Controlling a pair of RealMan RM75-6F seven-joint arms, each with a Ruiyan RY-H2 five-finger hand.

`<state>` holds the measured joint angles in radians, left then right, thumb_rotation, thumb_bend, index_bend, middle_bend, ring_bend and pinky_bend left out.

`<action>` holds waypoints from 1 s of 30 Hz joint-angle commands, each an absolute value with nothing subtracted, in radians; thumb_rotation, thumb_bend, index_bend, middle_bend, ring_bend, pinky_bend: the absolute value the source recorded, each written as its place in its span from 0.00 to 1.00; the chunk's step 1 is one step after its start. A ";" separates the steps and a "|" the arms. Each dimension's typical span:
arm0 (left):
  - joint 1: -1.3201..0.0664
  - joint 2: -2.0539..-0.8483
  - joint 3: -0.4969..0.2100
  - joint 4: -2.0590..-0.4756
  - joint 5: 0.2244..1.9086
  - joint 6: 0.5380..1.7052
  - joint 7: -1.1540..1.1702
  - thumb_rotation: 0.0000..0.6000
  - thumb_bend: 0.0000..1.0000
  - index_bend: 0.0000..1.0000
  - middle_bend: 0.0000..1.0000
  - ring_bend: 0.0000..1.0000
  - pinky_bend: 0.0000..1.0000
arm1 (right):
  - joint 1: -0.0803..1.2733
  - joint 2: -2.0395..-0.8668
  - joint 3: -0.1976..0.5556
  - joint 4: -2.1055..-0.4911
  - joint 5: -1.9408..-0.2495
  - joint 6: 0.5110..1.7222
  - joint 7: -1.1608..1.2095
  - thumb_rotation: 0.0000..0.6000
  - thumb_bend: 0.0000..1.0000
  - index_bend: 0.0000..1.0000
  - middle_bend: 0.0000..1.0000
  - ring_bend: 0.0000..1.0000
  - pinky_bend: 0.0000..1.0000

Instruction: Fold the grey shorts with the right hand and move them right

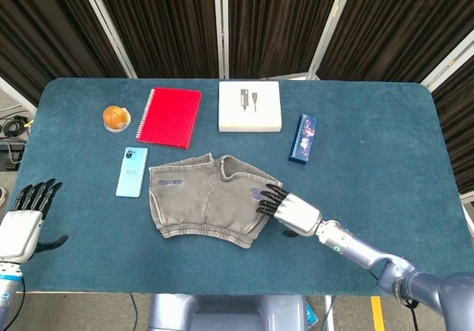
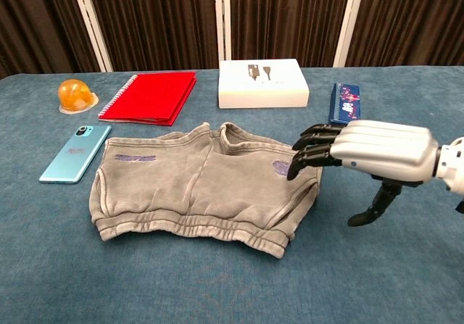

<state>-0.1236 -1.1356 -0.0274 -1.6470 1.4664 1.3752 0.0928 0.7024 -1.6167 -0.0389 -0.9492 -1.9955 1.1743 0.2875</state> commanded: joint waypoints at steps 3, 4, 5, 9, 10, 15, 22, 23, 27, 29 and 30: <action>-0.123 -1.135 -0.028 -1.646 1.463 1.378 0.089 1.00 0.03 0.00 0.00 0.00 0.00 | 0.731 -1.676 -0.051 -0.893 -1.991 1.199 0.287 1.00 0.00 0.27 0.24 0.13 0.10; -0.123 -1.134 -0.028 -1.646 1.462 1.379 0.087 1.00 0.03 0.00 0.00 0.00 0.00 | 0.737 -1.687 -0.050 -0.887 -1.985 1.198 0.284 1.00 0.00 0.27 0.24 0.13 0.10; -0.124 -1.134 -0.028 -1.647 1.462 1.379 0.085 1.00 0.03 0.00 0.00 0.00 0.00 | 0.742 -1.694 -0.050 -0.883 -1.979 1.196 0.281 1.00 0.00 0.27 0.24 0.13 0.10; -0.122 -1.132 -0.026 -1.648 1.468 1.388 0.089 1.00 0.03 0.00 0.00 0.00 0.00 | 0.767 -1.736 -0.053 -0.842 -1.968 1.176 0.248 1.00 0.00 0.27 0.23 0.13 0.11; -0.121 -1.132 -0.025 -1.648 1.469 1.390 0.088 1.00 0.03 0.00 0.00 0.00 0.00 | 0.771 -1.746 -0.054 -0.828 -1.966 1.176 0.244 1.00 0.00 0.27 0.23 0.13 0.11; -0.122 -1.128 -0.024 -1.647 1.466 1.388 0.080 1.00 0.03 0.00 0.00 0.00 0.00 | 0.786 -1.787 -0.060 -0.780 -1.937 1.161 0.260 1.00 0.00 0.28 0.23 0.14 0.12; -0.129 -1.130 -0.023 -1.642 1.464 1.378 0.078 1.00 0.03 0.00 0.00 0.00 0.00 | 0.811 -1.804 -0.066 -0.763 -1.912 1.151 0.258 1.00 0.13 0.33 0.25 0.16 0.16; -0.130 -1.131 -0.023 -1.642 1.463 1.377 0.080 1.00 0.03 0.00 0.00 0.00 0.00 | 0.811 -1.805 -0.065 -0.763 -1.907 1.157 0.263 1.00 0.19 0.35 0.28 0.19 0.19; -0.130 -1.133 -0.023 -1.641 1.459 1.376 0.084 1.00 0.03 0.00 0.00 0.00 0.00 | 0.817 -1.800 -0.073 -0.760 -1.896 1.167 0.283 1.00 0.38 0.42 0.35 0.26 0.29; -0.131 -1.134 -0.023 -1.642 1.458 1.376 0.085 1.00 0.03 0.00 0.00 0.00 0.00 | 0.819 -1.798 -0.078 -0.758 -1.892 1.171 0.292 1.00 0.45 0.44 0.38 0.28 0.32; -0.131 -1.134 -0.023 -1.642 1.458 1.376 0.084 1.00 0.03 0.00 0.00 0.00 0.00 | 0.820 -1.796 -0.081 -0.757 -1.891 1.172 0.298 1.00 0.50 0.45 0.38 0.29 0.33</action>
<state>-0.1309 -1.1340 -0.0228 -1.6421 1.4582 1.3758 0.0841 0.8186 -1.7978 -0.0786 -0.7583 -1.8927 1.1705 0.2940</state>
